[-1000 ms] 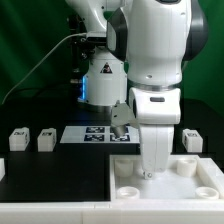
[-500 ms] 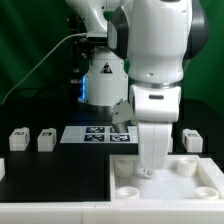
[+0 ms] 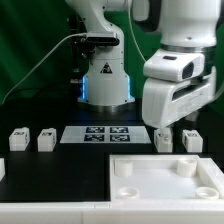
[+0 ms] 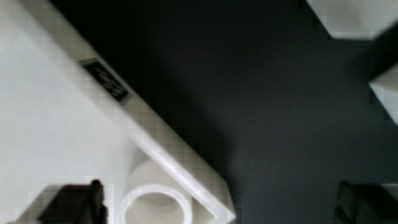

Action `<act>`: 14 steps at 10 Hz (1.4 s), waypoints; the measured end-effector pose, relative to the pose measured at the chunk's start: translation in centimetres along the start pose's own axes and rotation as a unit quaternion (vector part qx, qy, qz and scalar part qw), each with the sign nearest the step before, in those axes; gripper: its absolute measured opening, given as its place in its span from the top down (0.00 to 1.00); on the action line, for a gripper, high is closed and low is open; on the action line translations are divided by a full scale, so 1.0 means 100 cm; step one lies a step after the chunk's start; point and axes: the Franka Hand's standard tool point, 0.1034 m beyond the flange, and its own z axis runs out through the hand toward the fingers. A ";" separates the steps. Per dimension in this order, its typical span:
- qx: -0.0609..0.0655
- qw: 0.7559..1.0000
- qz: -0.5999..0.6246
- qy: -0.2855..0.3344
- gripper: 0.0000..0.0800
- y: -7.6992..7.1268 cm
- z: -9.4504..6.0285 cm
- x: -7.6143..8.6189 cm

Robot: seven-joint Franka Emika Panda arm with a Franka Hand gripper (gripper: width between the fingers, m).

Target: Assemble one leg

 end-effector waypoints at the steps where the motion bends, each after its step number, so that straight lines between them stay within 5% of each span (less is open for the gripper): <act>1: 0.008 0.998 0.060 0.002 0.19 -0.010 0.001 0.004; 3: 0.032 0.974 0.225 0.010 0.19 -0.026 0.005 0.011; 8: 0.038 0.967 0.252 -0.003 0.19 -0.033 0.014 0.010; 11: 0.073 0.948 0.261 -0.166 0.19 -0.051 0.012 0.003; 12: 0.095 0.932 0.266 -0.227 0.19 -0.051 0.009 0.001; 14: 0.117 0.913 0.244 -0.305 0.19 -0.047 0.013 -0.001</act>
Offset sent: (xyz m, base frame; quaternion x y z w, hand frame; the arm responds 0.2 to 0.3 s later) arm -0.0145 0.0155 -0.0275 0.0037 0.0503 0.2478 0.9675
